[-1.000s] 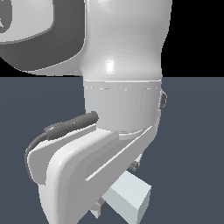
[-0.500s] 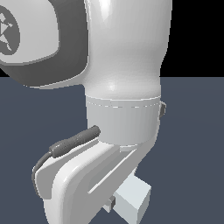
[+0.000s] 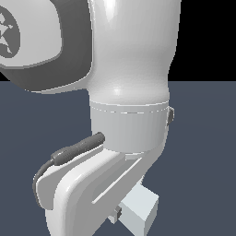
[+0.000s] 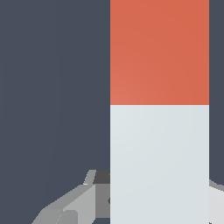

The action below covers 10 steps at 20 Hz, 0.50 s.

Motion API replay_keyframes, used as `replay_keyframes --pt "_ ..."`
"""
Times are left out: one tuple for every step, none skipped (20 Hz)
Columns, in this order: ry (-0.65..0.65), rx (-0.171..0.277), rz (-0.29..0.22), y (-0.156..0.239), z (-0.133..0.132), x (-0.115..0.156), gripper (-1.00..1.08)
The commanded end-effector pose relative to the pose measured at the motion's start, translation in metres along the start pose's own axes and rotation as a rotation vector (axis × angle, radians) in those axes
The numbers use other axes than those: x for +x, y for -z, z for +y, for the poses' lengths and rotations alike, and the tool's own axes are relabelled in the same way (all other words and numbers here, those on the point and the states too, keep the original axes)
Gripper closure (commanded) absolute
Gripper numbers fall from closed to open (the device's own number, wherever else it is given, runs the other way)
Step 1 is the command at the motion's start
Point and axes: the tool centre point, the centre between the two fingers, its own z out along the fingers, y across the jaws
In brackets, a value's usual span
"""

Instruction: Insert the peg into the horizontal hole in a box.

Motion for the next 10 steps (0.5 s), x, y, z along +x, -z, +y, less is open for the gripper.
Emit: replay_keyframes --pt "-0.005 0.000 0.000 0.000 0.001 0.002 1.08" --pt "-0.009 0.000 0.000 0.001 0.001 0.004 1.08" --pt "-0.015 0.000 0.000 0.001 0.002 0.006 1.08" --pt "-0.021 0.000 0.000 0.002 0.002 0.008 1.08" --pt "-0.029 0.000 0.000 0.002 0.003 0.011 1.08" --pt "-0.037 0.000 0.000 0.003 0.003 0.014 1.08" --pt "-0.047 0.000 0.000 0.003 0.004 0.017 1.08" --pt "-0.057 0.000 0.000 0.004 0.005 0.021 1.08" --pt "-0.069 0.000 0.000 0.005 0.006 0.025 1.08" --pt "-0.081 0.000 0.000 0.006 0.007 0.029 1.08"
